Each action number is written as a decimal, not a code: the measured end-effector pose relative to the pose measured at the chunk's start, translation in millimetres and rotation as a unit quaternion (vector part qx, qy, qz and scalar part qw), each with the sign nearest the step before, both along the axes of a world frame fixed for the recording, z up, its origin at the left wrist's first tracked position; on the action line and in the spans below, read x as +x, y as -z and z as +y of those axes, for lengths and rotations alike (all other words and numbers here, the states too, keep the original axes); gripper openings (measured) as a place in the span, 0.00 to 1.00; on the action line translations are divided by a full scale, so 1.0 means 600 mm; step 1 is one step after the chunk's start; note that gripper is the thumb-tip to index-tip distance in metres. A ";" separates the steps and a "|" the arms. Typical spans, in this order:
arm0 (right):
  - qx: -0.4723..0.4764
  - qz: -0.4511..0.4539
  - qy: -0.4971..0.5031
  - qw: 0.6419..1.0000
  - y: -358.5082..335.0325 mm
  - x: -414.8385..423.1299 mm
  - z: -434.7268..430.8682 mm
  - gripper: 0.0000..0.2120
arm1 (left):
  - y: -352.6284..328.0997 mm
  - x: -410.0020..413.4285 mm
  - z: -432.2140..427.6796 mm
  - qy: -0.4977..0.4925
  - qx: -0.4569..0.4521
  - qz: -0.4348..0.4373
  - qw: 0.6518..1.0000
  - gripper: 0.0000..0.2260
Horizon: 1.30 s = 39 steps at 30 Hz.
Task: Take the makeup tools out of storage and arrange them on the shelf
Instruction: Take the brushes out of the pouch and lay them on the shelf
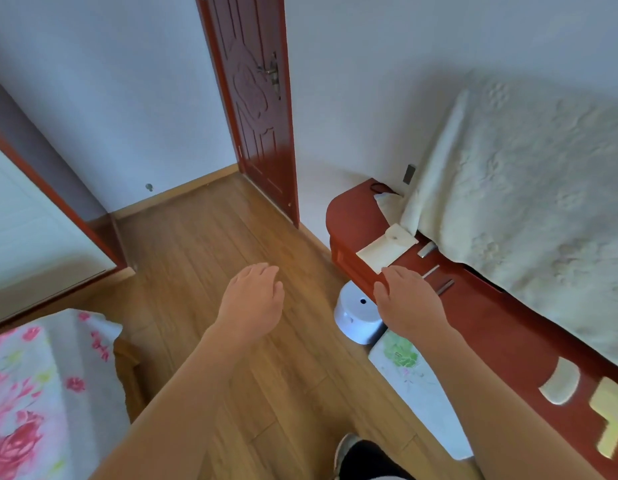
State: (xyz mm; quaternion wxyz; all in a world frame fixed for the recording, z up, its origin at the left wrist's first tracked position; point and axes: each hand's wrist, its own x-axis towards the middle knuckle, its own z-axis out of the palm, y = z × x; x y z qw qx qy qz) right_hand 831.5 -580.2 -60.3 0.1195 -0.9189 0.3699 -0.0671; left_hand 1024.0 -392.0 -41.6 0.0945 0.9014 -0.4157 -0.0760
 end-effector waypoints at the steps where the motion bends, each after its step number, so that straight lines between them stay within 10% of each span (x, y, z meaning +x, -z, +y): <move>1: -0.008 0.004 0.003 1.000 0.004 0.007 -0.015 0.10 | 0.004 0.012 -0.020 0.005 0.003 -0.003 1.000 0.21; 39: 0.120 0.037 0.338 0.933 0.050 0.135 -0.367 0.22 | 0.117 0.244 -0.663 0.375 0.058 0.096 0.920 0.21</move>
